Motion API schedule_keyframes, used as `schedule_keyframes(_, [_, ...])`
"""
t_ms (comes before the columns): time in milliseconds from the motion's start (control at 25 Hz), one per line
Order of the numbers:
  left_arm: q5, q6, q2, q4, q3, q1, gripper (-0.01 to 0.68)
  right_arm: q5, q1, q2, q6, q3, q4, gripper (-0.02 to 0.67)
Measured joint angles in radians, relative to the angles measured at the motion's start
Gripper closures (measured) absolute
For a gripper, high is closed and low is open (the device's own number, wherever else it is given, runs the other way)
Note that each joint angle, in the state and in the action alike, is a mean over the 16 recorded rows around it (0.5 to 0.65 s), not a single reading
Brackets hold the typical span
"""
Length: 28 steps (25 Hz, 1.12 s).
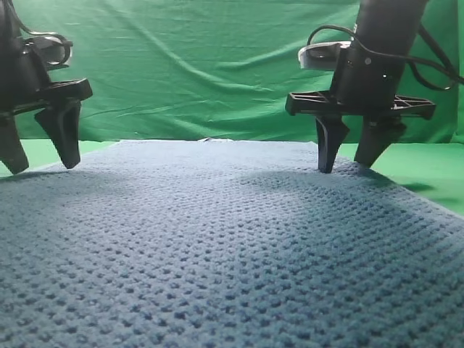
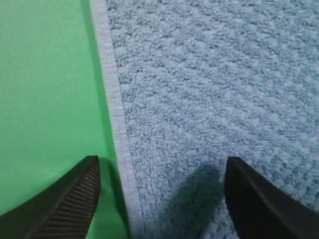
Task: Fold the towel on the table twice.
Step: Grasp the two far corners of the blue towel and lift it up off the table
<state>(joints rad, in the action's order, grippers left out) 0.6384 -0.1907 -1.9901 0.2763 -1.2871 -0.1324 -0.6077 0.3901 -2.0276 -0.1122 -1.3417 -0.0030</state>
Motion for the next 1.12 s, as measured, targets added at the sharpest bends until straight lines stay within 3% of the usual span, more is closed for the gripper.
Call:
schedule_keyframes(280, [0.07,0.016,-0.043,-0.006,-0.062,-0.015,0.486,-0.01,0.0,-0.006,0.001,-0.01,0.021,0.579])
schedule_keyframes(520, [0.188,0.054,-0.072,-0.043,-0.17,-0.024,0.647,-0.055,0.0,0.011,0.001,-0.054,0.011,0.646])
schedule_keyframes(800, [0.332,0.104,-0.06,-0.1,-0.411,-0.036,0.673,-0.127,0.001,0.052,0.001,-0.227,-0.051,0.649])
schedule_keyframes(1120, [0.384,0.129,-0.014,-0.126,-0.809,-0.042,0.673,-0.139,-0.006,0.09,0.002,-0.573,-0.148,0.649])
